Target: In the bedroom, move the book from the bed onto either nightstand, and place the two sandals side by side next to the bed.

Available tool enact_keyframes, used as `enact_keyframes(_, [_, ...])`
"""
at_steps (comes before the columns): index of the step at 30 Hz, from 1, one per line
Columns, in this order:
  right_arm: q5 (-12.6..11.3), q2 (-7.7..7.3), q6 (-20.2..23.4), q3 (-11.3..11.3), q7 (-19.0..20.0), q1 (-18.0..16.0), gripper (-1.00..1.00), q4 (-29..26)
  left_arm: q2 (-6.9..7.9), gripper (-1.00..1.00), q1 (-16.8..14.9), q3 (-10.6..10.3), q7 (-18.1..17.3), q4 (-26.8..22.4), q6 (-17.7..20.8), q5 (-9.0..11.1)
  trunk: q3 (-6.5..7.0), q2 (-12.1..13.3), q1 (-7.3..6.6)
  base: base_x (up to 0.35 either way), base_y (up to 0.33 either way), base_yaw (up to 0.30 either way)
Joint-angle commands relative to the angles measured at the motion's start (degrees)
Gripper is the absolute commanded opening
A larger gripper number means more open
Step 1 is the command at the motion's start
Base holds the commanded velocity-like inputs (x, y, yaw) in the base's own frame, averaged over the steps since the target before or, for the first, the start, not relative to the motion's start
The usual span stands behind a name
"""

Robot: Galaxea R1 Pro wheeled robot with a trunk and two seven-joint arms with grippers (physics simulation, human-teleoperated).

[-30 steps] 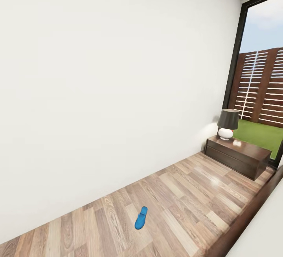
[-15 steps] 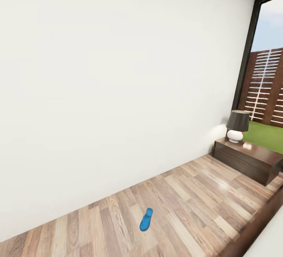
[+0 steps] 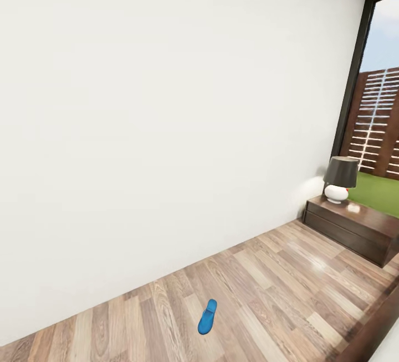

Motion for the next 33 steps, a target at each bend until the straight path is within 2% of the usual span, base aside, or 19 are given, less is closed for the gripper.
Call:
enact_keyframes(1, [-0.02,0.02,-0.07,-0.16,0.01,-0.02,1.0,-0.01,-0.01,1.0,-0.02,0.04,-0.01,-0.01,-0.14,0.01,-0.06,-0.03,0.0,0.003,0.0,0.18])
enact_keyframes(7, [-0.02,0.02,-0.07,-0.18,0.01,-0.02,1.0,-0.01,-0.01,1.0,-0.02,-0.04,-0.01,-0.01,-0.16,-0.03,-0.06,-0.03,0.0,0.011,-0.001,0.158])
enact_keyframes(18, [-0.02,0.02,-0.07,-0.18,0.01,-0.02,1.0,-0.01,-0.01,1.0,-0.02,0.06,-0.01,-0.01,-0.16,-0.01,-0.06,-0.03,0.0,0.222,-0.063,0.011])
enact_keyframes(26, [-0.02,0.02,-0.07,-0.18,0.01,-0.02,1.0,-0.01,-0.01,1.0,-0.02,-0.02,-0.01,-0.01,-0.16,-0.05,-0.06,-0.03,0.0,0.039,-0.008,0.011])
enact_keyframes(33, [-0.03,0.02,-0.07,-0.18,0.01,-0.02,1.0,-0.01,-0.01,1.0,-0.02,-0.05,-0.01,-0.01,-0.16,-0.06,-0.06,-0.03,0.0,0.002,0.0,0.221])
